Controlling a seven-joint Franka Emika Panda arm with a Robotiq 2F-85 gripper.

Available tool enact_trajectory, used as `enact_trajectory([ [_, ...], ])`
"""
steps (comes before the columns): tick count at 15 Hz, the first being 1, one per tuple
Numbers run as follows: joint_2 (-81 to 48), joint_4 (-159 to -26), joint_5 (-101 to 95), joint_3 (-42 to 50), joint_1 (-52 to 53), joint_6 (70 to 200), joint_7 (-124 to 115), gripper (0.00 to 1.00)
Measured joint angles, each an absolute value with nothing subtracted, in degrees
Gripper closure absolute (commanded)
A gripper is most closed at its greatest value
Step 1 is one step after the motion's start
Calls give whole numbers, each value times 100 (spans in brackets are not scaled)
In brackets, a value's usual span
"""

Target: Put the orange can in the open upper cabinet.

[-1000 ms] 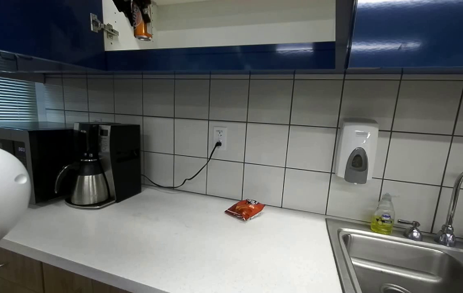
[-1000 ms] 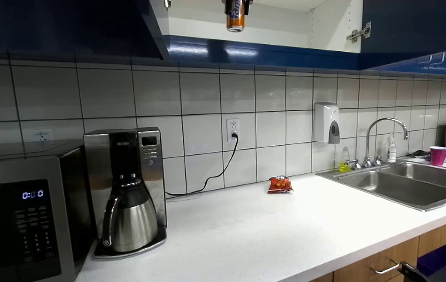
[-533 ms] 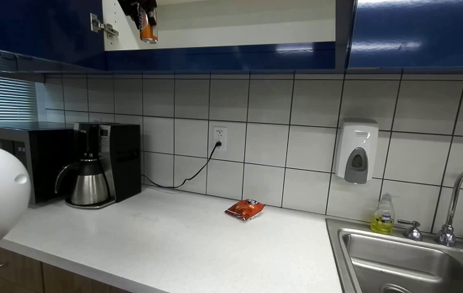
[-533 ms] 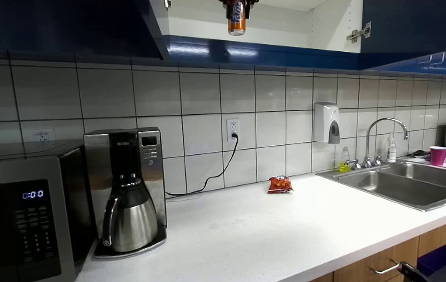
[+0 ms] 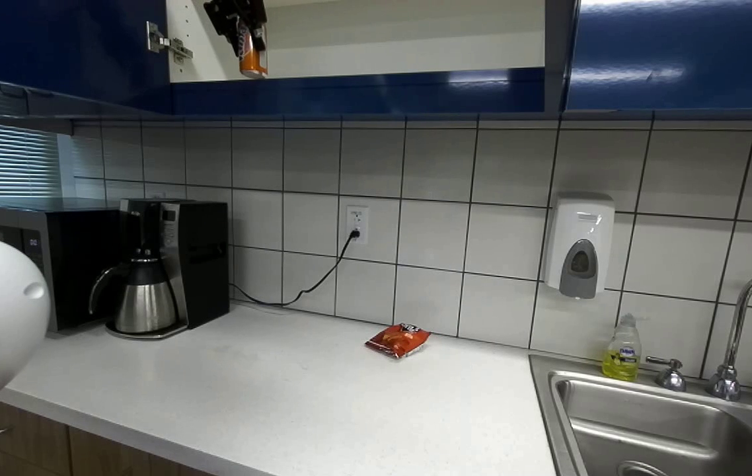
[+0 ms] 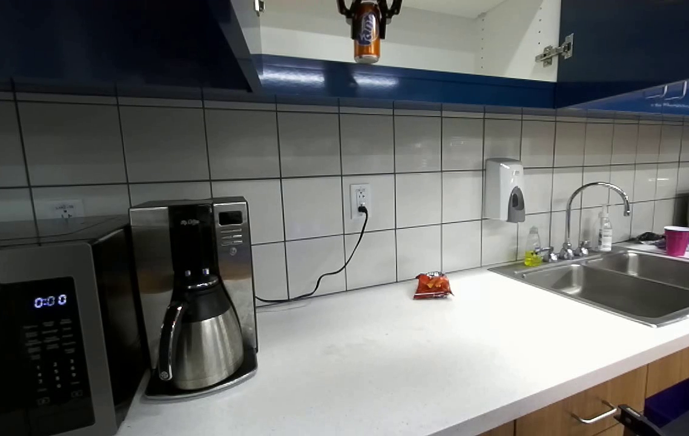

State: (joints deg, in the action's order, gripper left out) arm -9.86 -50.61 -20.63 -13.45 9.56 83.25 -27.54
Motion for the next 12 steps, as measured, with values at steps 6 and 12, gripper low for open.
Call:
enact_trajectory([
  [6,-1317,-4620,-2067,-1266,956,8196,-2754,62],
  [12,-1553,-4256,-2080,-1249,956,8098,-2754,62],
])
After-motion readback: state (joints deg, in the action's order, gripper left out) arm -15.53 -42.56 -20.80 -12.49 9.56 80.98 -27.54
